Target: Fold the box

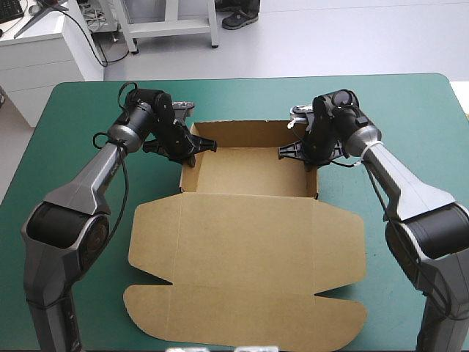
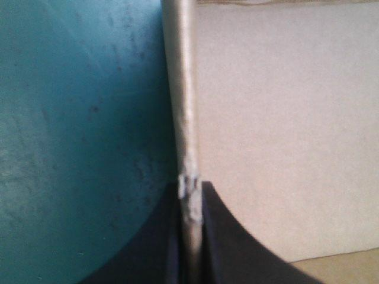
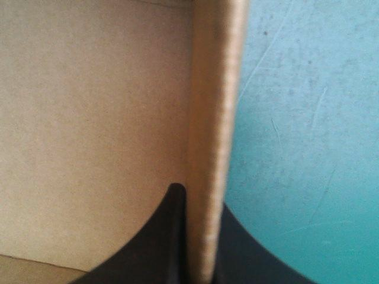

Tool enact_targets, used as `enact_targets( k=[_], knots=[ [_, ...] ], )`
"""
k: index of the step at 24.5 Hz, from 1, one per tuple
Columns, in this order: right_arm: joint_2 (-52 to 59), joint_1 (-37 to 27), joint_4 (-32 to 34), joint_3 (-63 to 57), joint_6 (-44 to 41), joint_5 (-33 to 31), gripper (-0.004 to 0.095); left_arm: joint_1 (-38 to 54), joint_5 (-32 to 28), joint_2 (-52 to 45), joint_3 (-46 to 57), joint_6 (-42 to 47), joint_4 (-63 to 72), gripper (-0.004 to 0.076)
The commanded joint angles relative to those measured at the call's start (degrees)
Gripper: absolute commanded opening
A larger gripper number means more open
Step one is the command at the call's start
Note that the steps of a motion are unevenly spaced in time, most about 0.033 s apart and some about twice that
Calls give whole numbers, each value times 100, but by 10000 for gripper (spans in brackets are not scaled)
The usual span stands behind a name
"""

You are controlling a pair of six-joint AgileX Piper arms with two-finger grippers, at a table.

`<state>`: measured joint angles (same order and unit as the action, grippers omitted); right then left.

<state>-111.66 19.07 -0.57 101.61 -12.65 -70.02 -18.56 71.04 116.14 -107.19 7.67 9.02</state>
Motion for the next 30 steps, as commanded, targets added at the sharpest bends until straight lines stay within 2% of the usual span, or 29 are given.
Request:
enact_targets(
  k=[1, 6, 8, 11, 13, 15, 18, 19, 20, 21, 23, 26, 30],
  knots=[
    [152, 34, -144, 172, 271, -21, -17, -33, 92, -285, -194, -78, -6, -8],
    [50, 141, -167, 184, 305, 142, -14, -33, 65, -285, -194, -105, -3, -8],
    [50, 151, -9, 264, 347, 65, 16, -33, 55, -285, -194, -317, 10, -8],
    [50, 166, 435, 414, 99, -67, 159, -33, 87, -285, -194, -559, 230, 2],
    [50, 166, 755, 515, -131, -164, 303, -33, 87, -285, -194, -559, 377, 31],
    [50, 166, 832, 585, -143, -164, 423, -33, 32, -285, -194, -621, 477, 83],
    [50, 166, 821, 620, -308, -164, 501, -33, 60, -285, -194, -849, 561, 198],
    [50, 166, 821, 620, -389, -164, 504, -33, 60, -285, -194, -849, 560, 307],
    [50, 166, 821, 620, -418, -164, 505, -33, 50, -285, -194, -849, 572, 367],
    [50, 166, 786, 620, -421, -164, 505, -33, 40, -285, -194, -880, 572, 470],
    [61, 166, 621, 643, -421, -164, 505, -33, 15, -285, -194, -1172, 477, 561],
    [254, 166, 592, 643, -321, -164, 505, -33, 274, -285, -495, -1098, -46, 561],
    [803, 166, 1061, 651, -249, -164, 505, -33, 303, -444, -1481, -1100, -277, 526]
  ],
)
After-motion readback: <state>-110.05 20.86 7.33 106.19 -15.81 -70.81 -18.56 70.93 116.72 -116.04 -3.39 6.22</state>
